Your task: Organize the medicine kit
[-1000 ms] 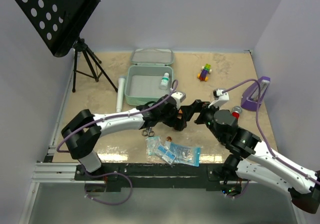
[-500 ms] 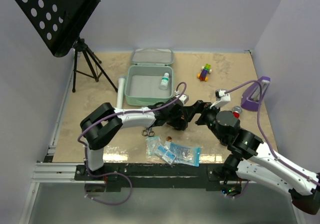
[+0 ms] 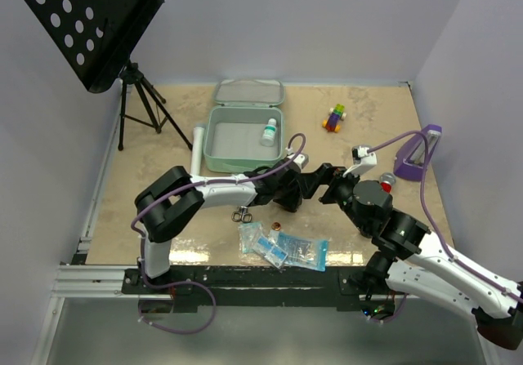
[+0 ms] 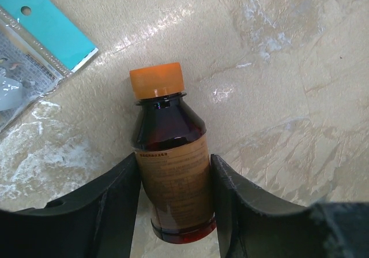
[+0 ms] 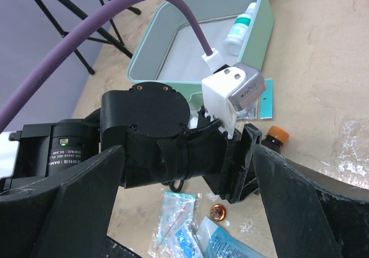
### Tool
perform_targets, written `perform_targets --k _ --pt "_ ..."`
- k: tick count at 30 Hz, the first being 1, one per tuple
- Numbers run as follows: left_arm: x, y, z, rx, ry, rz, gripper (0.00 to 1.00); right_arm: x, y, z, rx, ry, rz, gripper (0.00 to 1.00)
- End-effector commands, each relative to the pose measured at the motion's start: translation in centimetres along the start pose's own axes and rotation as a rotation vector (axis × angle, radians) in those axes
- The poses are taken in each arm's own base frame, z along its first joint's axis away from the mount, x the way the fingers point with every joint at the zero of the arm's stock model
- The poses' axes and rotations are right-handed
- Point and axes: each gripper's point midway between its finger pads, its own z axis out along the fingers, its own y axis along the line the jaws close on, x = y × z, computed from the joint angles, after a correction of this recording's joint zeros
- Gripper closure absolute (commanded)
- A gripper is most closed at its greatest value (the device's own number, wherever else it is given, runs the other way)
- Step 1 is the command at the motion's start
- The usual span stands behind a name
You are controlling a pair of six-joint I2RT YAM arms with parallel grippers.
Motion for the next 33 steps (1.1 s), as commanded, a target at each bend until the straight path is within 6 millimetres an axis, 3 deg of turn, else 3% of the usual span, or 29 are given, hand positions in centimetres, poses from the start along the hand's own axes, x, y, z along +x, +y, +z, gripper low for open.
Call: perform_targets --k 1,5,14,17,19,22,24,27,29,33 --pt "-2.7 -1.3 -2.2 0.046 -0.085 -0.020 0.65 -1.0 0.8 -0.4 -0.027 -0.022 0.026 0.02" --pt "-4.8 -1.8 -6.1 0.069 -0.160 -0.052 0.67 -1.4 0.9 -0.8 -0.036 -0.033 0.039 0.02" --pt "-8.3 0.1 -15.1 0.014 -0.326 -0.089 0.72 -2.5 1.3 -1.3 -0.054 -0.062 0.052 0.02" --pt "-10.9 2.9 -18.0 -0.040 -0.407 -0.105 0.71 -2.4 1.2 -1.2 -0.054 -0.068 0.045 0.02" --pt "-12.7 6.6 -19.1 -0.099 -0.438 -0.152 0.70 -2.1 1.2 -0.8 -0.052 -0.066 0.036 0.02" --pt "-15.3 11.5 -19.3 -0.130 -0.456 -0.205 0.70 -1.6 1.2 -0.3 -0.052 -0.057 0.024 0.02" --pt "-17.0 13.0 -18.1 -0.140 -0.453 -0.186 0.71 -1.2 1.1 0.2 -0.046 -0.049 0.013 0.02" --pt "-18.5 14.7 -14.6 -0.158 -0.390 -0.121 0.72 -0.8 1.0 0.6 -0.042 -0.042 -0.002 0.02" --pt "-19.4 16.7 -12.4 -0.201 -0.339 -0.068 0.79 -0.6 1.1 0.8 -0.039 -0.037 -0.009 0.02" --pt "-20.8 18.0 -8.8 -0.152 -0.284 -0.038 0.83 -0.2 1.1 1.0 -0.044 -0.025 -0.018 0.02"
